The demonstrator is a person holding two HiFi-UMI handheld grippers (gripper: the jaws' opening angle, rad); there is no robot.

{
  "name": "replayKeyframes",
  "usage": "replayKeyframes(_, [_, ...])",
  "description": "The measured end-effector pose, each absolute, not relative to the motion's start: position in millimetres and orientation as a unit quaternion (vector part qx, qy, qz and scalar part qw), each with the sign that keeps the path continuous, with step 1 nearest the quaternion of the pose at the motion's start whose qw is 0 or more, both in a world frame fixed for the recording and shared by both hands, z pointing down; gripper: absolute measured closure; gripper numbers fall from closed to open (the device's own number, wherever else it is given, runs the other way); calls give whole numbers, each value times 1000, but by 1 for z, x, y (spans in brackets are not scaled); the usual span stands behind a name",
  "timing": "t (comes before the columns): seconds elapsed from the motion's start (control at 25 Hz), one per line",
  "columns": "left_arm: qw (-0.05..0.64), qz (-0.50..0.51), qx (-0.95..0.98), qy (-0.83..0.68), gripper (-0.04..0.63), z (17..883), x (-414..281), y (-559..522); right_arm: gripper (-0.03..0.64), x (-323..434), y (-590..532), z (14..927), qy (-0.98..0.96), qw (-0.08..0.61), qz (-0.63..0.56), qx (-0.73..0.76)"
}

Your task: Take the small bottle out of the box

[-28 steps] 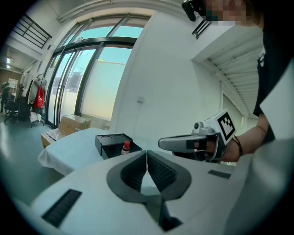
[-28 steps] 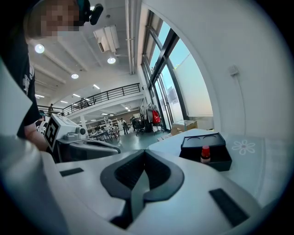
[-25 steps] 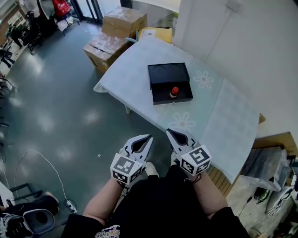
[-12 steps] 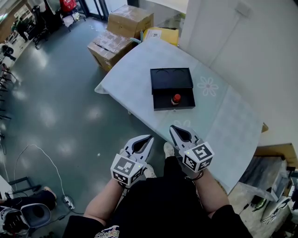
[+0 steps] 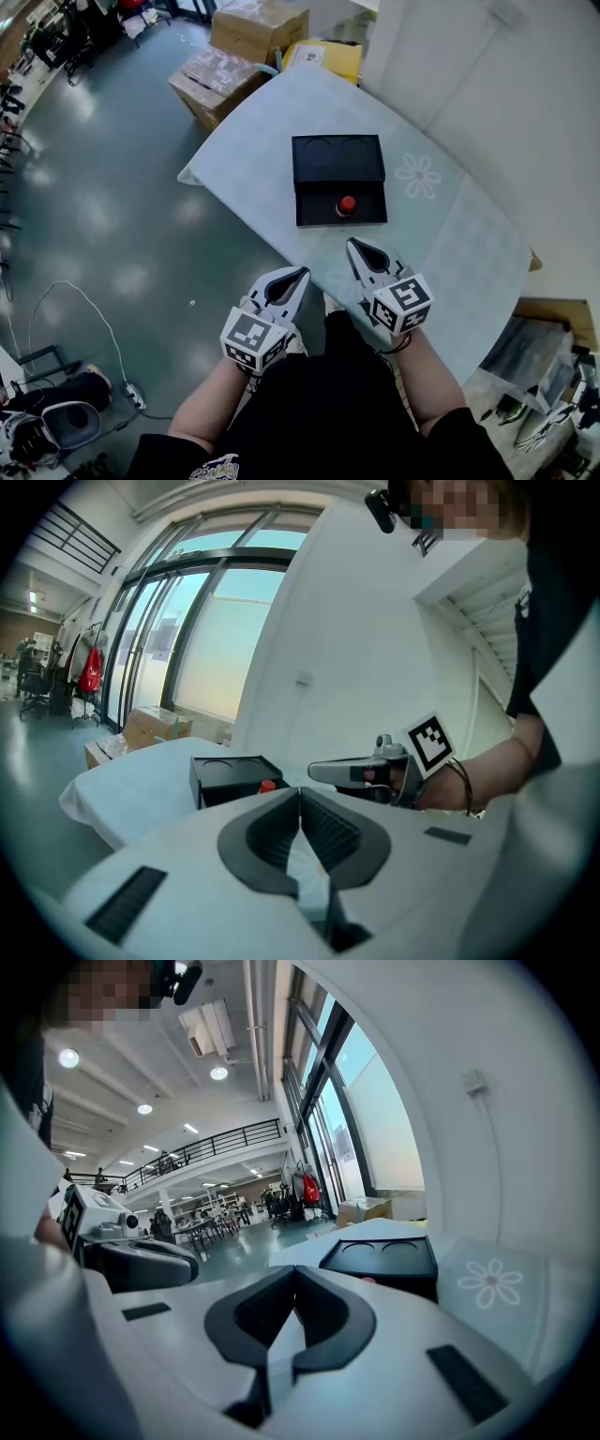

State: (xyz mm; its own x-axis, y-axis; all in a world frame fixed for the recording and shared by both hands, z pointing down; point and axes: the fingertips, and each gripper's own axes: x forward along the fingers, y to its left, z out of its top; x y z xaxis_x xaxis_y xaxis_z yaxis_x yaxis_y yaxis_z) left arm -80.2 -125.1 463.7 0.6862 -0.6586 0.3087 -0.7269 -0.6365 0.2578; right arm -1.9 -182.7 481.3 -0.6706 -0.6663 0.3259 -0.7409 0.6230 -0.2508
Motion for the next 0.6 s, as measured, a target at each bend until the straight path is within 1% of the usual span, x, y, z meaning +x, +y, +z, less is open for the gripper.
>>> replayKeyframes(0.6, [218, 110, 888, -389, 566, 492, -49, -154, 587, 21, -244, 520, -896, 147, 171, 384])
